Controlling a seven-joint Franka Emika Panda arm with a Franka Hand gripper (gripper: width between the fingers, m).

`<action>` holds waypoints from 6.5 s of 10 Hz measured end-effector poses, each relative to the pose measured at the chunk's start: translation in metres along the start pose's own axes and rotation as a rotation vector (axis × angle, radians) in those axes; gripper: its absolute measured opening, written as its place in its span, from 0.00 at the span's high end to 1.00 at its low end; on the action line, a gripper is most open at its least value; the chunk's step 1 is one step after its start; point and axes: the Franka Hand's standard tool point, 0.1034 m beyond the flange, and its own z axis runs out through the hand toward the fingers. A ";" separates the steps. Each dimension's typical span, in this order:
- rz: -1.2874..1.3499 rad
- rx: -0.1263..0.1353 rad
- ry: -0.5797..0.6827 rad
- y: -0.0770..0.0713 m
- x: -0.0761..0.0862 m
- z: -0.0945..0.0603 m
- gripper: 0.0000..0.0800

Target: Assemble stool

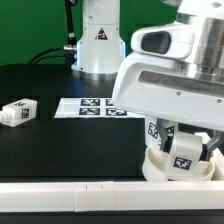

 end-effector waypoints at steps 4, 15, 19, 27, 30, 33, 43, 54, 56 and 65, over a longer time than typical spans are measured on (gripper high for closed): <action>0.314 -0.031 0.008 0.011 -0.002 0.001 0.58; 1.292 -0.011 0.082 0.044 -0.030 0.008 0.57; 1.292 -0.011 0.082 0.044 -0.030 0.008 0.57; 1.416 0.056 0.097 0.033 -0.026 0.010 0.19; 1.371 0.055 0.069 0.032 -0.026 -0.002 0.19; 1.365 0.050 0.070 0.032 -0.027 0.000 0.19; 0.953 0.119 0.055 0.072 -0.020 -0.041 0.19; 0.299 0.160 0.045 0.158 -0.067 -0.042 0.19; 0.268 0.171 -0.043 0.198 -0.089 -0.027 0.19; 0.331 0.155 -0.176 0.275 -0.132 0.004 0.19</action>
Offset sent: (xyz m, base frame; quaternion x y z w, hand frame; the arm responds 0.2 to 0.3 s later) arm 0.0000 0.0000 0.0000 0.0000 0.0000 0.1938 0.9810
